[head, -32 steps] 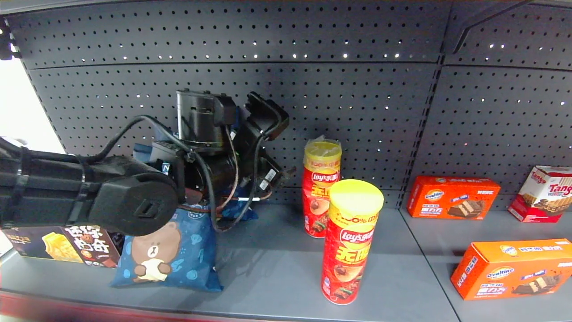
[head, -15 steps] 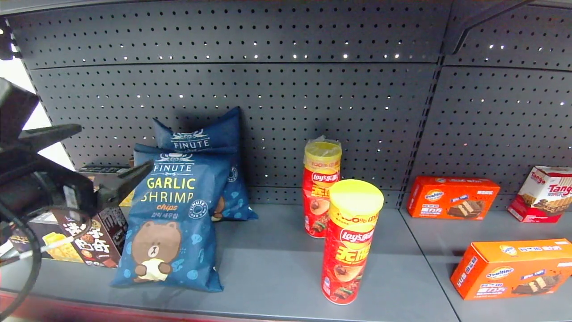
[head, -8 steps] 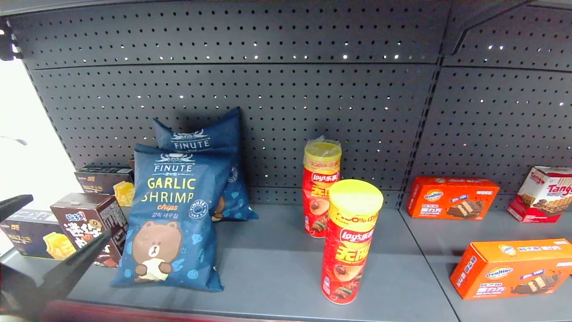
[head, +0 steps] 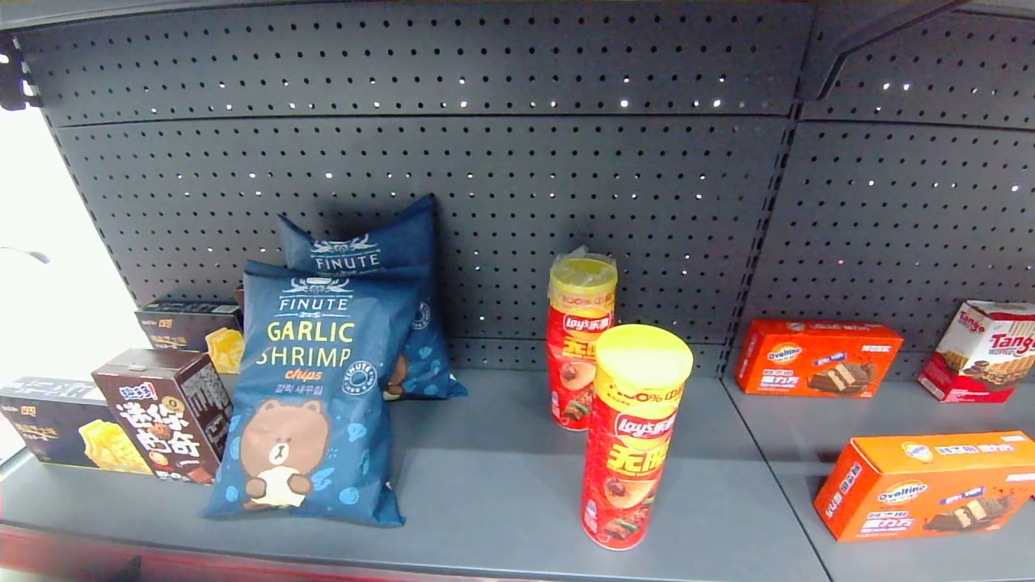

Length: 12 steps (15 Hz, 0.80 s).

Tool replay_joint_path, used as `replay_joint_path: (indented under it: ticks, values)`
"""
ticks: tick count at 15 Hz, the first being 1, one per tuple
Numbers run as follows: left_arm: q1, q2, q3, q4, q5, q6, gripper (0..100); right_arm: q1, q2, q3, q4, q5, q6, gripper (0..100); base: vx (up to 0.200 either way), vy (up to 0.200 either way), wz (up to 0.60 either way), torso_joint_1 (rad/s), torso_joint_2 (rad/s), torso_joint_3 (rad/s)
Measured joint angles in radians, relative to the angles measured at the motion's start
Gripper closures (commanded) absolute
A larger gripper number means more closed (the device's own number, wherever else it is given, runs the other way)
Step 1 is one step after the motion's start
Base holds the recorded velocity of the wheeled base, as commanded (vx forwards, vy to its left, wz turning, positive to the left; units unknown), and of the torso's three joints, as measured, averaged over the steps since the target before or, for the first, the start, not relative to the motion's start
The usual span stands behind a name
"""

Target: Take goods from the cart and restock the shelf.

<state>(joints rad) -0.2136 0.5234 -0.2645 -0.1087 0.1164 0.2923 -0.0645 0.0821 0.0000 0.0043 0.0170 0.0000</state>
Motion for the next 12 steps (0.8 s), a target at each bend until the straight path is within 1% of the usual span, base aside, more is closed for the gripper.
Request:
replay_joint_path:
  ticks: [2,4,8,10,12]
  values:
    - [0.002,-0.083,0.002,0.099,0.001,-0.004,0,0.007,-0.002,0.000,0.000,0.000,0.000,0,0.000,0.000,0.00,0.000,0.00,0.000]
    - [0.003,-0.157,0.003,0.187,0.001,-0.006,0,0.033,-0.021,0.000,0.000,0.001,0.000,0,0.000,0.000,0.00,0.000,0.00,0.000]
    - [0.004,-0.217,0.000,0.196,0.003,-0.006,0,0.063,-0.067,0.000,0.000,0.001,0.000,0,0.000,0.000,0.00,0.000,0.00,0.000]
    - [0.004,-0.227,-0.001,0.197,0.003,-0.018,0,0.065,-0.073,0.000,0.000,0.001,0.000,0,0.000,0.000,0.00,0.000,0.00,0.000]
    - [0.004,-0.236,0.001,0.200,0.003,-0.022,0,0.065,-0.076,0.000,0.000,0.001,0.000,0,0.000,0.000,-0.60,-0.002,0.00,0.002]
